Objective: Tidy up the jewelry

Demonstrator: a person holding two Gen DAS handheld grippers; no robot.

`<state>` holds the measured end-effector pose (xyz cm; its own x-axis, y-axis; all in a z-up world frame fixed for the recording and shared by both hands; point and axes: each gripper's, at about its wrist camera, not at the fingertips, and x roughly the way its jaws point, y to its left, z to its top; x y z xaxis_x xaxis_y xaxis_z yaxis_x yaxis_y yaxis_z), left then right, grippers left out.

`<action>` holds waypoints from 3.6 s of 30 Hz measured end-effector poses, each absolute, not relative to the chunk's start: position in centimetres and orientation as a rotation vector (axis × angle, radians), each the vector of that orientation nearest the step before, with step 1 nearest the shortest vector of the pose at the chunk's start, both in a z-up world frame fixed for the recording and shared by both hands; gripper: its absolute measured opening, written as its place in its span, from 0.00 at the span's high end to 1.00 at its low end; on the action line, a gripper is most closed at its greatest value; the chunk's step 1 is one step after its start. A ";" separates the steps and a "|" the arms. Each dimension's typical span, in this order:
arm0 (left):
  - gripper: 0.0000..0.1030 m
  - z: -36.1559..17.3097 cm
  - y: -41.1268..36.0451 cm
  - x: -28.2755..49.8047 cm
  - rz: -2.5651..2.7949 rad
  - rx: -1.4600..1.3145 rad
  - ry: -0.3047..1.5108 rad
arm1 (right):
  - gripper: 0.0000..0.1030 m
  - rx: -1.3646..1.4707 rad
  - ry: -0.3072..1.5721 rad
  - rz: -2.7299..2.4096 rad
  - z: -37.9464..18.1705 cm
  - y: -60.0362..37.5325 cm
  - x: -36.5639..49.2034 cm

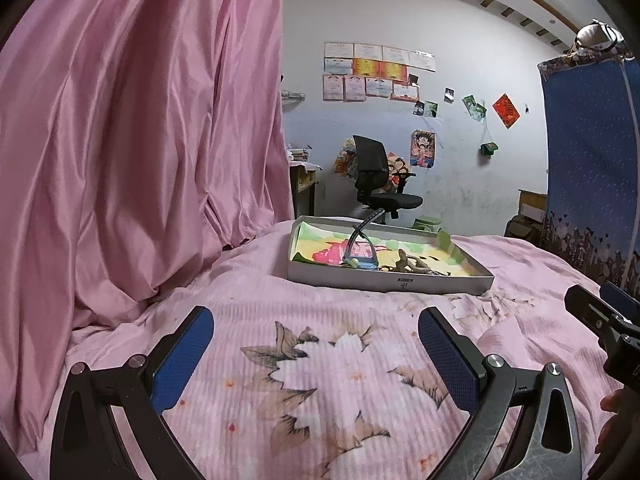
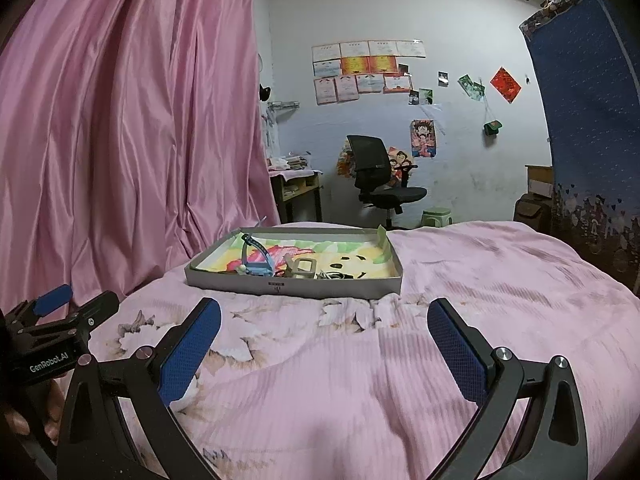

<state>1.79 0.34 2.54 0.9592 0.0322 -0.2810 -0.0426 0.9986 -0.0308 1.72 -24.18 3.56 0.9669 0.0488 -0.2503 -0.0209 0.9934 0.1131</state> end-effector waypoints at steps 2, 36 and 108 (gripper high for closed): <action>0.00 2.3 0.4 1.6 0.039 -0.037 0.285 | 0.01 0.106 0.253 0.031 3.3 -24.2 1.5; 0.00 1.0 1.1 1.5 0.065 -0.040 0.291 | 0.01 0.088 0.258 0.002 1.8 -24.4 1.7; 0.00 1.2 0.7 1.3 0.057 -0.029 0.288 | 0.01 0.085 0.261 0.004 2.1 -24.2 1.7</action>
<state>1.32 0.71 1.17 0.9571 0.0521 -0.2850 -0.0602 0.9980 -0.0199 1.67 -24.20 2.06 0.9661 0.0145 -0.2579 0.0075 0.9964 0.0840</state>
